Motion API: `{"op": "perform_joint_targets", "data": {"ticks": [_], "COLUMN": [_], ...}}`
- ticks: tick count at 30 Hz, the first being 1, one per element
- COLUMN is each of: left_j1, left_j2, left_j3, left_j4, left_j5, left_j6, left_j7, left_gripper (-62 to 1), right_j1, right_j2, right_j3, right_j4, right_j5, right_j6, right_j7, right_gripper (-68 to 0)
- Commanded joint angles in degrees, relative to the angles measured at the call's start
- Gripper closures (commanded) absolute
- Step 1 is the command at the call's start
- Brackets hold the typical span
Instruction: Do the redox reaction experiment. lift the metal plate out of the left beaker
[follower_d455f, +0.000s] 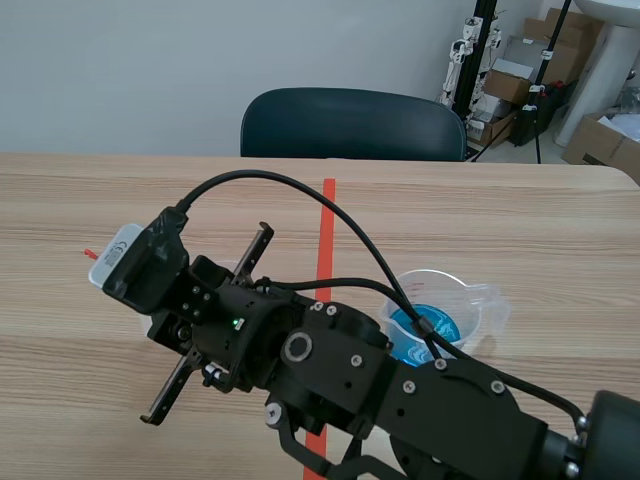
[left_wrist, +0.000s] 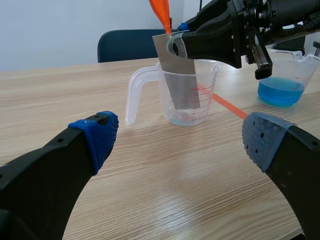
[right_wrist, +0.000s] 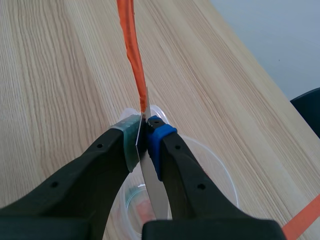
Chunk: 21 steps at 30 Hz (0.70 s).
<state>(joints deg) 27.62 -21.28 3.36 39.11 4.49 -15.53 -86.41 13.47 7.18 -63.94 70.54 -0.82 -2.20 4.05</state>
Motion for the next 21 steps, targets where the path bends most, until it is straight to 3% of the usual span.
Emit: {"op": "perform_joint_targets", "data": {"ticks": [1, 12, 21], "left_j1": [-0.02, -0.02, -0.02], "left_j2": [-0.37, -0.37, -0.37], "left_j3": [-0.04, -0.04, -0.04], "left_j4": [0.33, 0.33, 0.33], "left_j5": [-0.42, -0.39, -0.42], "left_j6": [-0.28, -0.28, -0.28], "left_j7": [-2.01, -2.05, -2.05], "left_gripper": [-52.3, -52.3, -52.3], "right_j1": [0.63, 0.61, 0.48], "right_j2": [0.13, 1.44, 5.55], "right_j3": [0.72, 1.03, 1.03], "right_j4": [0.76, 1.42, 9.49], "right_j5": [0.44, 1.7, 4.92], "right_j6": [0.02, 0.28, 0.48], "right_j7": [0.9, 2.05, 2.75], "right_gripper": [-0.6, -0.6, -0.6]}}
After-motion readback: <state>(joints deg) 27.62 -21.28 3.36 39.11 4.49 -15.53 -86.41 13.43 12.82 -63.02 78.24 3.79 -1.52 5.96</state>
